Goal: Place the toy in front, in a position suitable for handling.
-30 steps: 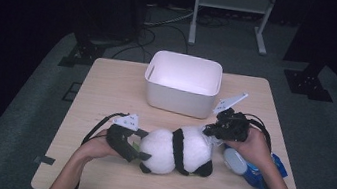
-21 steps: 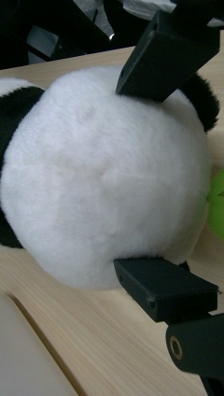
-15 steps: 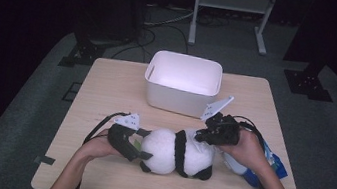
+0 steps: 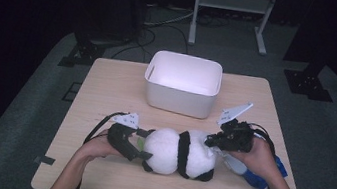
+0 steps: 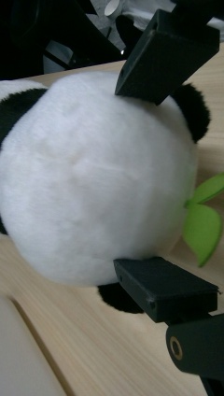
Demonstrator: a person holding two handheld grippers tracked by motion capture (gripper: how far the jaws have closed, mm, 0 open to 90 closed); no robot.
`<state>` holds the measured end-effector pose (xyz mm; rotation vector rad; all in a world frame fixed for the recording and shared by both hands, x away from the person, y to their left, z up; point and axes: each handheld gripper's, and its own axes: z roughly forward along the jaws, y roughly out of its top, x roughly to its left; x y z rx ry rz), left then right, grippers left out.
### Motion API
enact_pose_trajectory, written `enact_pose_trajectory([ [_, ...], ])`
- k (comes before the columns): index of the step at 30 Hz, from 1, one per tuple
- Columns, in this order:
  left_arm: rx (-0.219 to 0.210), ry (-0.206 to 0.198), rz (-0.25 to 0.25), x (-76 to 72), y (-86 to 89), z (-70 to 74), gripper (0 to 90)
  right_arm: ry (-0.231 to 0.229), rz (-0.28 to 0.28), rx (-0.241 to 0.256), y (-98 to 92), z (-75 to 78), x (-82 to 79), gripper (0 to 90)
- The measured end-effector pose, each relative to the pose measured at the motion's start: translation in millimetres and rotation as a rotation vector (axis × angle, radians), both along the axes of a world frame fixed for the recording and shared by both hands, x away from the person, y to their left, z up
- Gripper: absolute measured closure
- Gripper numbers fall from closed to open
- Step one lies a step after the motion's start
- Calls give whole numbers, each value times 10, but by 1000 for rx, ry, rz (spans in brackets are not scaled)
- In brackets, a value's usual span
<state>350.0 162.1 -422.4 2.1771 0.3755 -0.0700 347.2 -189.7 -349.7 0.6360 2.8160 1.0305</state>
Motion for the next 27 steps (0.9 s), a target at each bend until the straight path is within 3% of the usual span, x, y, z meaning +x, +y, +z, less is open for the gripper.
enact_pose_trajectory([
  [3, 11, 43, -9, 4, 21, -100, 147, 5, -15, 4, -65, -16, -14, 815],
  [6, 10, 59, -7, 16, 14, -144, 147, 9, -21, 1, -67, -10, -20, 814],
  [9, -3, 67, -11, 24, 21, -161, 147, -5, -14, -29, -22, 11, -31, 813],
  [16, 0, 59, -11, 21, 12, -155, 149, 6, -6, -25, 1, 9, -15, 811],
  [22, 5, 55, -14, 32, 10, -147, 153, -18, 14, -49, 131, 75, -22, 810],
  [27, -1, 50, -10, 23, -3, -135, 153, -32, 79, -70, 424, 104, -35, 810],
])
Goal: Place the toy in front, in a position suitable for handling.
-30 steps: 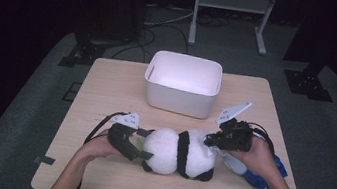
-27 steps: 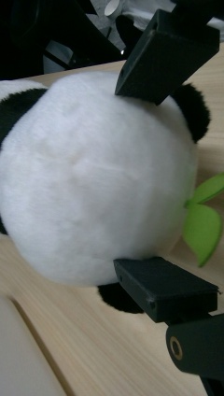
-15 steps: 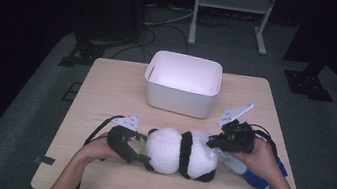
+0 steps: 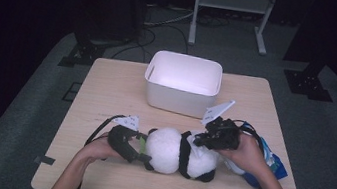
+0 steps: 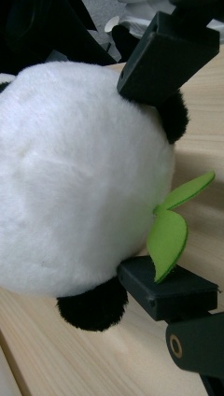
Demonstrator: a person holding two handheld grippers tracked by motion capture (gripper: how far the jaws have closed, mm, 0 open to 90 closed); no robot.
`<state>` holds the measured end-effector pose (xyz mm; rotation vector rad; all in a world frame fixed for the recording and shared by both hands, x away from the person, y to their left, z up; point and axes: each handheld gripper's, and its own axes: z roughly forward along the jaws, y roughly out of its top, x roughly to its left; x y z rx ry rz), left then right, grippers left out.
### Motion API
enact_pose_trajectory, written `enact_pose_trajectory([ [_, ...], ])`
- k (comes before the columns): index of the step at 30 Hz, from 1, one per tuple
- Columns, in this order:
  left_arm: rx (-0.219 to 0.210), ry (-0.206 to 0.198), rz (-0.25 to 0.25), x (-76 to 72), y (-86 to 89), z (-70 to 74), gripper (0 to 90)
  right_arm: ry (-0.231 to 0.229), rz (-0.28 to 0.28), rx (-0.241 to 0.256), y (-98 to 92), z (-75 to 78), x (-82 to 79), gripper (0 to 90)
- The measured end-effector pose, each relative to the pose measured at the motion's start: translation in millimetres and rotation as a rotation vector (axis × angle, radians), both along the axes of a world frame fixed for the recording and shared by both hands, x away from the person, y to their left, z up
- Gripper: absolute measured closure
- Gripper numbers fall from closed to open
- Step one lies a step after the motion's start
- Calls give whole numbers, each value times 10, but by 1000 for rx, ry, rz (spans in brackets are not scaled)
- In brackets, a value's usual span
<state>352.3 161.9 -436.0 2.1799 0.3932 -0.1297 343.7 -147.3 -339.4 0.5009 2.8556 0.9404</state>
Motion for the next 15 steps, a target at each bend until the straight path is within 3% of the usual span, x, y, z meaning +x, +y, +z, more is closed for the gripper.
enact_pose_trajectory([
  [3, -9, -5, -1, -1, -10, 1, 153, -1, 58, -17, 246, -11, -10, 811],
  [4, -1, -7, -4, 0, -22, 1, 153, -6, 100, -41, 425, -40, -20, 811],
  [5, -1, -7, -4, 0, -22, 1, 153, -6, 100, -41, 425, -40, -20, 811],
  [6, -2, -9, -4, 2, -18, -6, 153, -11, 125, -52, 581, -50, -30, 811],
  [7, -2, -9, -4, 2, -18, -6, 154, -11, 125, -52, 581, -50, -30, 811],
  [10, -11, -3, -1, -5, -24, -7, 154, -8, 165, -47, 838, -30, -9, 811],
  [15, -14, -2, -1, -8, -22, -9, 153, -7, 185, -48, 1032, -44, 53, 810],
])
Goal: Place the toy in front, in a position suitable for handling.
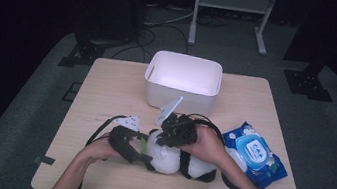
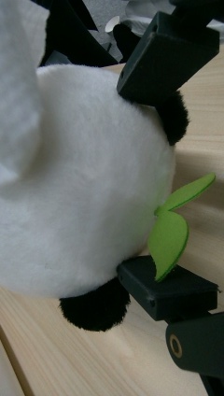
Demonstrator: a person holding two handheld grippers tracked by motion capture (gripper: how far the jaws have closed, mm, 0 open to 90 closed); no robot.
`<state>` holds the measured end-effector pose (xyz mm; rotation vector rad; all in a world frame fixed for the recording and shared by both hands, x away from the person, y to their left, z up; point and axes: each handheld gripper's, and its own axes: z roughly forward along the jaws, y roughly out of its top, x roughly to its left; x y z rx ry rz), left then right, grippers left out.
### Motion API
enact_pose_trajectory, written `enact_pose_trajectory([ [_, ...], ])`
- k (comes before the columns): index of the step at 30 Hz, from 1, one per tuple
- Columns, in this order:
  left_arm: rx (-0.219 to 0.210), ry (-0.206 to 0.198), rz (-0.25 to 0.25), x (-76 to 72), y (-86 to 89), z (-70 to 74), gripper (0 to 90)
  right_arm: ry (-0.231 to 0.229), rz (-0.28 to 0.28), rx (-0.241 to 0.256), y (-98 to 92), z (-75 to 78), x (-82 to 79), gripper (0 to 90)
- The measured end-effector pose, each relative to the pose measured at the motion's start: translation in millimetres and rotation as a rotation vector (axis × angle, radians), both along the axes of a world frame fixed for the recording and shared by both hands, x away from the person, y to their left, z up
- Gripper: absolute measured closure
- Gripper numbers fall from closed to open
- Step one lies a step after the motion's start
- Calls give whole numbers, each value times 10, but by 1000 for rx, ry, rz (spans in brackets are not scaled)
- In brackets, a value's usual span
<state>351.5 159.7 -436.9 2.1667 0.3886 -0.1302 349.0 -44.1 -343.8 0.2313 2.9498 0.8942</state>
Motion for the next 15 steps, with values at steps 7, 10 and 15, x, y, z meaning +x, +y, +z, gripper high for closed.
enact_pose_trajectory([
  [7, -4, 4, 1, 5, 3, -4, 153, -6, -36, 0, 46, 2, 175, 808],
  [10, -1, 2, 3, 3, 1, -2, 153, -4, -52, -9, -28, 2, 209, 808],
  [15, 0, 0, 5, 7, 0, -3, 153, 12, -104, -15, -281, 17, 232, 807],
])
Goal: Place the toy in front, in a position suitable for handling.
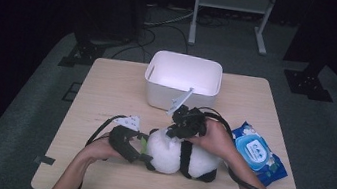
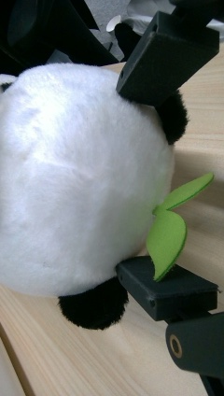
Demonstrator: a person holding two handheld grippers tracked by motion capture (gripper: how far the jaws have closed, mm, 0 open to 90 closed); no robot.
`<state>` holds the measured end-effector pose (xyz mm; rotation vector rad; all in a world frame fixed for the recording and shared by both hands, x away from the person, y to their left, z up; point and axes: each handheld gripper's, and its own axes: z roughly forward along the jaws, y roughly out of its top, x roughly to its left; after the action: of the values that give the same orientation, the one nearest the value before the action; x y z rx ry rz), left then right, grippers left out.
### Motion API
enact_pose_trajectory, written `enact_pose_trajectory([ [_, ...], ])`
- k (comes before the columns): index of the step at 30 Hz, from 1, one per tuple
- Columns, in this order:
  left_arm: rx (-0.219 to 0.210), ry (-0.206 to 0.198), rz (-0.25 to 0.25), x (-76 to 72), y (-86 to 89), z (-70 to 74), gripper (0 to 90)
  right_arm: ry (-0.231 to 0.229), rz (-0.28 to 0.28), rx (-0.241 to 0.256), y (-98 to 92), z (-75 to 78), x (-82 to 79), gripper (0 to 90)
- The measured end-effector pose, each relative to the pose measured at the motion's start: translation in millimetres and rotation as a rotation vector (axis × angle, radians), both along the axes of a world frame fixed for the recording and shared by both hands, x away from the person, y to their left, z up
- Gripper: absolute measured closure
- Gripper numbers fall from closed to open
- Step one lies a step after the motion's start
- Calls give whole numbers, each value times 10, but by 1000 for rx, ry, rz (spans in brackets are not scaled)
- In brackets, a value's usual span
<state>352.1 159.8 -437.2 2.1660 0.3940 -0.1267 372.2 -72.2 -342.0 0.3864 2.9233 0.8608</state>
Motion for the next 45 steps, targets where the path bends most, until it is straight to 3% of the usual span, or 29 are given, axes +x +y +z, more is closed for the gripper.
enact_pose_trajectory([
  [4, 0, 1, 3, 0, 4, 1, 153, -1, -54, -28, -301, 10, 4, 806],
  [5, 0, 0, 3, 1, 4, 2, 153, -1, -54, -28, -301, 10, 4, 806],
  [6, -1, 0, 3, 1, 5, 2, 153, 4, -81, -24, -435, 13, 5, 806],
  [7, -1, 0, 3, 1, 5, 2, 153, 4, -81, -24, -435, 13, 5, 806],
  [10, -4, 4, 6, 0, 4, 0, 153, 6, -120, -5, -665, 31, -2, 806],
  [17, -2, 3, 4, 3, -3, -2, 153, 9, -132, 9, -834, 39, -71, 806],
  [23, 1, 1, 0, -5, -12, -1, 154, -4, -98, 16, -723, 41, -190, 802],
  [32, 4, -5, -4, -2, -10, 5, 159, -15, 24, 25, -283, -50, -337, 799],
  [36, 3, -4, -1, -4, -11, 6, 159, 1, 69, 40, -189, -62, -412, 798],
  [41, 2, -5, 0, -2, -7, 6, 159, 14, 109, 27, -189, -82, -512, 799],
  [45, -1, -2, 4, -6, -11, 10, 159, 5, 94, 5, -314, -64, -555, 799],
])
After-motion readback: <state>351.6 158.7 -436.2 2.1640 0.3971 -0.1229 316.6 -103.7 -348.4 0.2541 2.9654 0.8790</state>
